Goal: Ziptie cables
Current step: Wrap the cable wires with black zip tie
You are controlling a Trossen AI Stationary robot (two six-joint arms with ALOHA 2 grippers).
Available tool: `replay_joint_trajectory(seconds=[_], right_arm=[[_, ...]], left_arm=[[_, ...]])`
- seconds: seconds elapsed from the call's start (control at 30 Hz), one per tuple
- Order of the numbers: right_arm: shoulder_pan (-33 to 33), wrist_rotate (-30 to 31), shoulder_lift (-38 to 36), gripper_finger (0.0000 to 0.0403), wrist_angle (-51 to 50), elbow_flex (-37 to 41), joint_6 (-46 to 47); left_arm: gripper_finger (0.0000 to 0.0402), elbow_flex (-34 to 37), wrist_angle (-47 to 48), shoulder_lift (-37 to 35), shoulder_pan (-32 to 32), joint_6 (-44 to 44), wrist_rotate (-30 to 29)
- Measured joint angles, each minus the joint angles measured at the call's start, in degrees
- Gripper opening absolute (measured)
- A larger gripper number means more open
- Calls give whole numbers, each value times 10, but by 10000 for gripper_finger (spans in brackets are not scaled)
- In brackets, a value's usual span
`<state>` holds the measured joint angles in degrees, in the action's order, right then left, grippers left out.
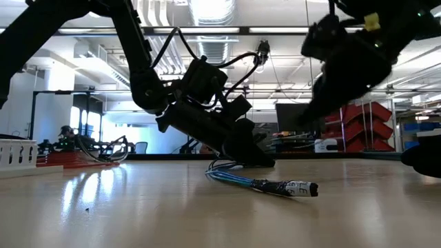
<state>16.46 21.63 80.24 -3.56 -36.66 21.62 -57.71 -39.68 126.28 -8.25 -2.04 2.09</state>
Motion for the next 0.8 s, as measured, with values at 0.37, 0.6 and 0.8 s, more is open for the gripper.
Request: replay_joint_trajectory(seconds=[0.37, 0.6, 0.8], right_arm=[[-44, -2, 17, 380, 470, 135, 126], [-84, 24, 28, 380, 568, 188, 238], [-107, -17, 31, 361, 570, 192, 297]], left_arm=[[98, 0, 0, 0, 0, 0, 0], [98, 0, -8, 0, 0, 0, 0], [98, 0, -9, 0, 0, 0, 0]])
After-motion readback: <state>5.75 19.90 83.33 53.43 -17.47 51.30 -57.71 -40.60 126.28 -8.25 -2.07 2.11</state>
